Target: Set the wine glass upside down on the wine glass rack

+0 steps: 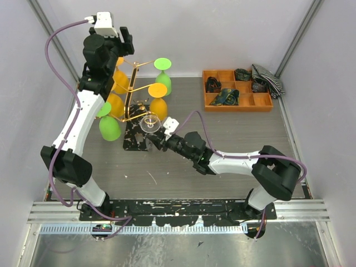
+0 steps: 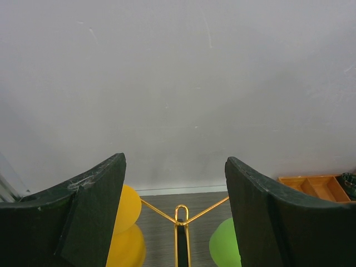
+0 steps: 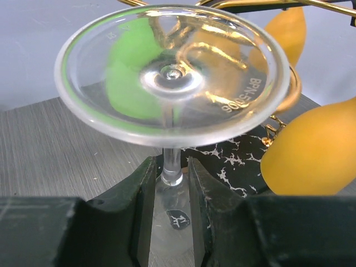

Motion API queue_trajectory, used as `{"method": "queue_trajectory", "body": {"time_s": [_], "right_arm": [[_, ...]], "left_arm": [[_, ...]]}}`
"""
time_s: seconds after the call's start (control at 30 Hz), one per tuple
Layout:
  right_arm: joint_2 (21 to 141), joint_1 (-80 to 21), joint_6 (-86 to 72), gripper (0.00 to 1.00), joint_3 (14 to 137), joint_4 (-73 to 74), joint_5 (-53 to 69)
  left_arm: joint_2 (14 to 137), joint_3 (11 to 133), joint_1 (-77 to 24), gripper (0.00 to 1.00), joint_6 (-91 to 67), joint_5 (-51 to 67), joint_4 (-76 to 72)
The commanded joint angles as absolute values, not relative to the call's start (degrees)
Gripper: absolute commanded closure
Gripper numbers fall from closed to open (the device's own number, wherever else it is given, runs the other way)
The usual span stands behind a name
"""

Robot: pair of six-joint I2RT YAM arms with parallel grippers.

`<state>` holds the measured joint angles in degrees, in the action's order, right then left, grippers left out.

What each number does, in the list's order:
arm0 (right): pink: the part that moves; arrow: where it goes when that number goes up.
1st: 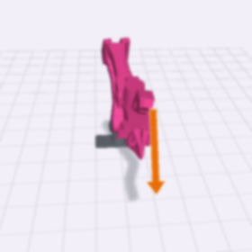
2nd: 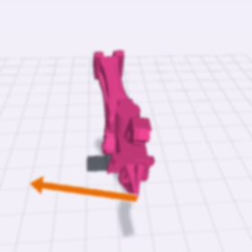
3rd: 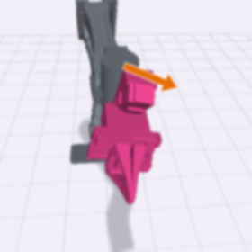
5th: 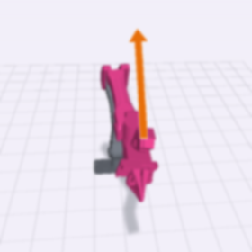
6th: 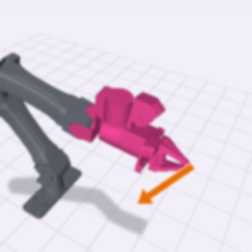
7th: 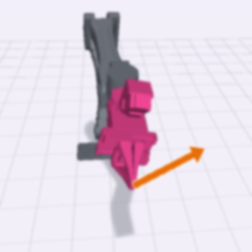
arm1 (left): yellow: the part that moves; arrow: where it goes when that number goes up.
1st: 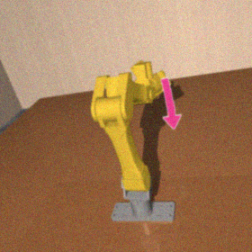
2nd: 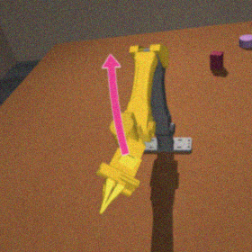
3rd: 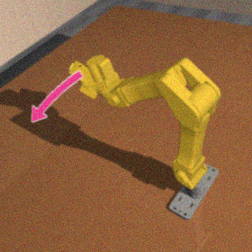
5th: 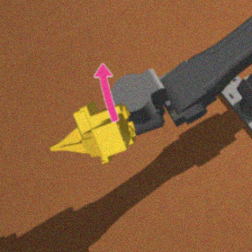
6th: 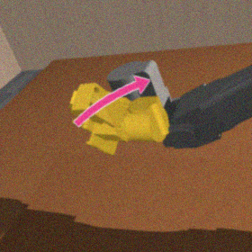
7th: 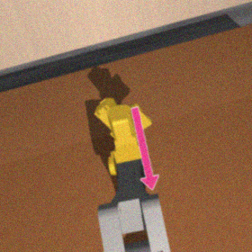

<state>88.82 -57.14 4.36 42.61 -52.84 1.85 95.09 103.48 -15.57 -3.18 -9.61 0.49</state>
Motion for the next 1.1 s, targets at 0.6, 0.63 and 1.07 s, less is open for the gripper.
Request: {"method": "queue_trajectory", "body": {"time_s": [0.6, 0.63, 1.07], "right_arm": [[93.7, -57.3, 3.8, 0.96, 59.5, -39.0, -0.6], [93.9, -57.2, 3.5, 0.96, 59.6, -38.7, -0.8], [91.7, -55.0, -2.1, 0.98, 54.4, -44.9, -4.5]], "left_arm": [[93.8, 102.6, -13.8, 0.21, -3.3, -8.9, -1.7], [93.8, 102.5, -13.7, 0.21, -3.3, -8.8, -1.7], [93.7, 101.9, -13.2, 0.21, -3.9, -8.3, -2.0]]}}
